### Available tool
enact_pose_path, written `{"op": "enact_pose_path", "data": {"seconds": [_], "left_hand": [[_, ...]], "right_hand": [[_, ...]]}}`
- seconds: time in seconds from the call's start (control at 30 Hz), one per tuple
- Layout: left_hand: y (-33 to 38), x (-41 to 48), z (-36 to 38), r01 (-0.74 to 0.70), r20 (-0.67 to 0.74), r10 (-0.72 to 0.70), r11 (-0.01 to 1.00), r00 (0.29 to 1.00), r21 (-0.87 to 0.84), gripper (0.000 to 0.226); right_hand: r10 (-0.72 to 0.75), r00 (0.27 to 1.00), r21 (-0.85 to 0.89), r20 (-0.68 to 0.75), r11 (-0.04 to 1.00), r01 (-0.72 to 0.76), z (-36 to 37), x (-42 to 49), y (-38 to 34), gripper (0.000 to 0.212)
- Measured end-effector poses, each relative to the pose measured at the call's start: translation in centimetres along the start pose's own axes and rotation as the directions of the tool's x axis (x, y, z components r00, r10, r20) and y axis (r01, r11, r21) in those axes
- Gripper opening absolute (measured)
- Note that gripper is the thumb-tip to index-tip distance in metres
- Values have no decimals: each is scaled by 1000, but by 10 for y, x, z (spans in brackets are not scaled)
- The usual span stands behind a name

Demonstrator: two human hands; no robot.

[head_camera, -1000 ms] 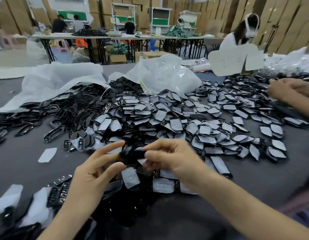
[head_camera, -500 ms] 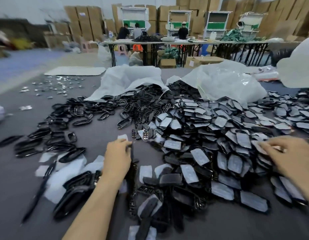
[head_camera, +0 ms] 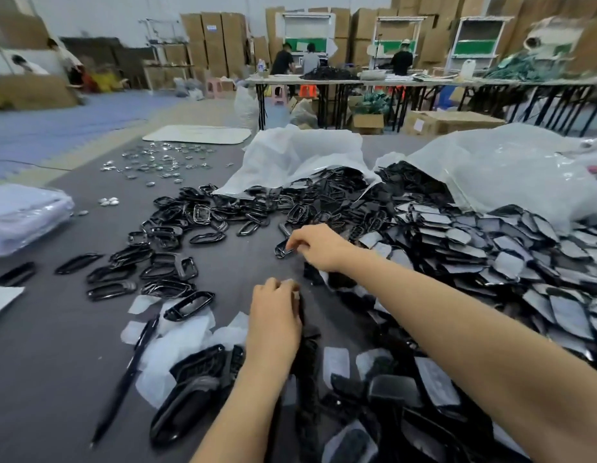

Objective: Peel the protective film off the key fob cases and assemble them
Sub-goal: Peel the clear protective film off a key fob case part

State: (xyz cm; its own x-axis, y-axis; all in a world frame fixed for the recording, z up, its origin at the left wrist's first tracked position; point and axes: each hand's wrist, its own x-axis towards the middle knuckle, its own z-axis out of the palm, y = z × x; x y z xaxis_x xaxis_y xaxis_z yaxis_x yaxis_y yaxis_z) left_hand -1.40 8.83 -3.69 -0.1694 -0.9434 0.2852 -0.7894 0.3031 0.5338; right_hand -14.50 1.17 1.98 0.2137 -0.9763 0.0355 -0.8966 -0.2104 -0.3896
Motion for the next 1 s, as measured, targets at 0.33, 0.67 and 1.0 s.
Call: {"op": "enact_pose_path", "data": {"seconds": [0.33, 0.67, 1.0], "left_hand": [[2, -3, 2, -29, -30, 30, 999, 999, 15, 33], [7, 18, 13, -106, 108, 94, 989, 990, 108, 34], [28, 69, 11, 291, 301, -275, 957, 913, -9, 31]], "right_hand": [[43, 999, -39, -33, 998, -44, 18, 27, 19, 27], [79, 996, -360, -32, 929, -85, 18, 31, 0, 19], [-43, 985, -250, -164, 968, 0, 8, 6, 6, 26]]}}
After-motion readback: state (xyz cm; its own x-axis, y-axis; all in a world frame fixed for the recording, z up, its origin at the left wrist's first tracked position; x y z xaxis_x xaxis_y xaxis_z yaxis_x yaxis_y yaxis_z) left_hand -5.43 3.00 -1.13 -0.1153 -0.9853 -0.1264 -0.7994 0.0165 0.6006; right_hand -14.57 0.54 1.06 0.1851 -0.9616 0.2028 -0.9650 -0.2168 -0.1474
